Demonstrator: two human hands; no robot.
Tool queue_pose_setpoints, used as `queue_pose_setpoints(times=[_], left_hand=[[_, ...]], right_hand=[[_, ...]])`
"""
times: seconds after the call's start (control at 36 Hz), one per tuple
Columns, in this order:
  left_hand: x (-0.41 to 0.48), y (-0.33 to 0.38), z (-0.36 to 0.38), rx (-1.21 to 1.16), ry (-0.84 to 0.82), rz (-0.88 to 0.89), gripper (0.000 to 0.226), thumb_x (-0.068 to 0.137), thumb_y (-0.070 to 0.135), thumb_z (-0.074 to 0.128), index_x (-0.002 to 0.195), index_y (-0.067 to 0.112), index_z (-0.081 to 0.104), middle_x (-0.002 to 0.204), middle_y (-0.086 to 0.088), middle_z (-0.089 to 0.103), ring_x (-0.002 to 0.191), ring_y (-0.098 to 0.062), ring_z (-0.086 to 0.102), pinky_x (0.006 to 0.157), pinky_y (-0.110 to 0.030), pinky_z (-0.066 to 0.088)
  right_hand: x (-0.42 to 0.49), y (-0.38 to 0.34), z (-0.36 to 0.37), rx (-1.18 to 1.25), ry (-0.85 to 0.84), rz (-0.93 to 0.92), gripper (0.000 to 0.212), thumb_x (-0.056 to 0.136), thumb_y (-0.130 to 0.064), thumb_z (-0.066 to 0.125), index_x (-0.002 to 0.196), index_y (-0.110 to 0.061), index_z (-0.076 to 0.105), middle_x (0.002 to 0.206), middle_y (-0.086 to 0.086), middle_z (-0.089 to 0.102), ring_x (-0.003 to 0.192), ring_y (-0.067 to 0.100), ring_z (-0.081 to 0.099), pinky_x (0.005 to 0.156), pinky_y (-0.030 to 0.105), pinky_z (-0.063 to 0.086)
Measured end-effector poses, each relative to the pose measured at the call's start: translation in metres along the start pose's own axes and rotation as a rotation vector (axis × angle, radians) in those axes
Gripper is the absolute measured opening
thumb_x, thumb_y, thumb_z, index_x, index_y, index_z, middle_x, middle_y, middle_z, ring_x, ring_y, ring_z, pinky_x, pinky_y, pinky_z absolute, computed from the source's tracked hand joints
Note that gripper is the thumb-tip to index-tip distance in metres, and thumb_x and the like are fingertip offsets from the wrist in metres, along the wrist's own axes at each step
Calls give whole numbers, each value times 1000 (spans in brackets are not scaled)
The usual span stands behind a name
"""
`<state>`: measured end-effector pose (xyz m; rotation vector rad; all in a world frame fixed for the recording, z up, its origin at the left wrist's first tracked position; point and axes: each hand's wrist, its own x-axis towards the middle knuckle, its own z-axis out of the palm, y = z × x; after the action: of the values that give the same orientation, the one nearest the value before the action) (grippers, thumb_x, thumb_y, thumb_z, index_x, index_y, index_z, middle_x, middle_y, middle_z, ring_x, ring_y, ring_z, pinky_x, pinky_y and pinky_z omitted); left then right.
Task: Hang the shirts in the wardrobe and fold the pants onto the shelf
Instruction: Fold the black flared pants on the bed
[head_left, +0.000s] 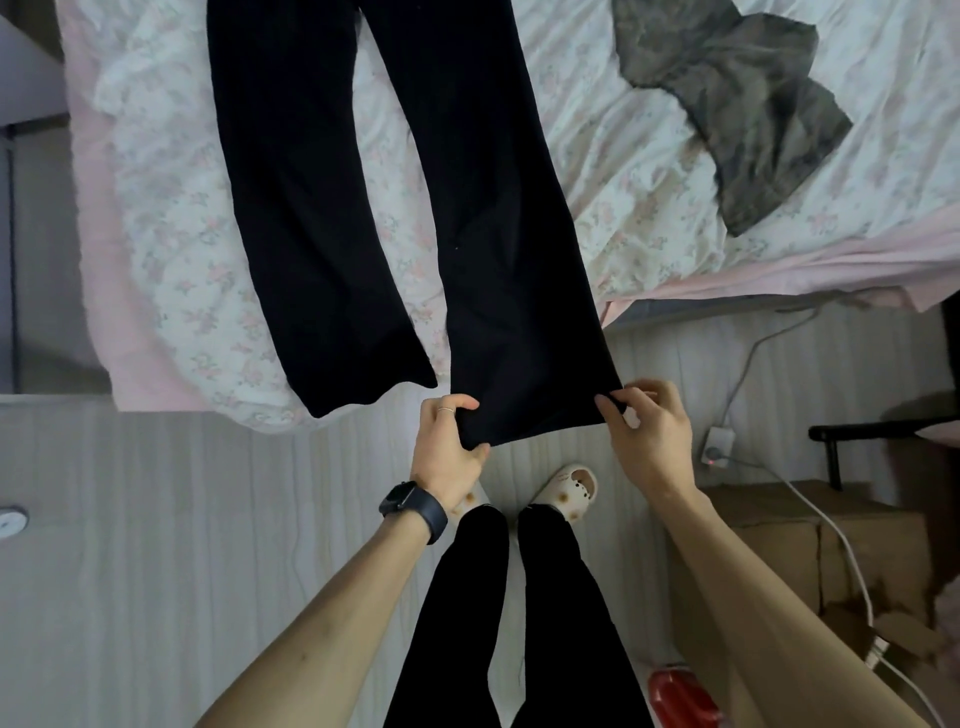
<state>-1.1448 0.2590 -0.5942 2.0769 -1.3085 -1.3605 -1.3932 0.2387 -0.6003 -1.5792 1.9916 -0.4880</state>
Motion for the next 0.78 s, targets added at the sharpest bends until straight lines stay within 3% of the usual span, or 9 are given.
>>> queue_pose_setpoints(times=[0.08,0.11,0.17,0.22,0.39,0.47,0.58,0.69,0.78], left_hand=[[-4,-2,-1,91,-17,56,56,80,-8,68,124,23,51,125,6,33,74,-22,66,69,-39,59],[-6,-3,-1,121,-2,72,57,79,-10,67,124,22,52,125,6,34,76,-18,64,69,-35,58],[-9,-3,-4,138,86,99,52,79,-10,66,118,22,56,122,6,42,80,-6,56,68,-13,50],[-10,-2,-6,125,160,104,44,81,-10,65,112,21,58,116,6,49,82,-8,52,66,-5,42],[-17,16,-15,237,192,189,45,77,-12,61,111,18,56,108,10,45,68,-15,54,55,-30,47],[-24,25,-18,272,175,187,42,76,-9,61,105,20,58,108,7,48,61,-9,50,52,-30,46],[-30,33,-19,287,188,170,37,79,-1,64,106,23,57,106,9,46,58,-8,48,50,-25,38],[-38,45,-19,321,233,163,35,81,4,65,109,25,56,107,10,45,62,-12,51,50,-27,39],[-45,46,-17,419,270,156,34,82,7,66,109,25,57,108,7,47,66,-15,53,50,-29,43]], right_hand=[[-2,-1,-8,-100,2,-115,15,98,-12,64,110,-8,73,103,11,65,81,30,64,70,31,48],[-1,-3,-11,-128,-11,-118,17,99,-9,61,113,-7,71,103,13,65,78,33,64,67,34,49],[0,-7,-18,-187,-28,-104,18,100,-7,56,114,-6,67,101,16,65,74,37,62,62,39,50],[2,-12,-23,-243,-66,-85,15,99,-6,54,112,-5,61,97,16,62,68,36,57,57,38,47],[2,-29,-30,-495,-235,-127,30,102,-19,48,131,-19,50,100,10,52,59,33,52,53,35,43],[2,-38,-33,-591,-303,-175,32,100,-23,46,133,-24,45,102,5,51,65,32,60,53,35,47],[9,-42,-38,-691,-319,-263,33,96,-23,49,128,-27,46,99,2,54,67,32,64,49,30,33],[19,-48,-48,-758,-324,-397,24,98,-29,47,121,-27,49,96,-1,58,73,32,67,51,30,31],[21,-43,-63,-661,-257,-412,17,97,-29,45,113,-25,47,92,0,60,73,36,66,55,32,33]])
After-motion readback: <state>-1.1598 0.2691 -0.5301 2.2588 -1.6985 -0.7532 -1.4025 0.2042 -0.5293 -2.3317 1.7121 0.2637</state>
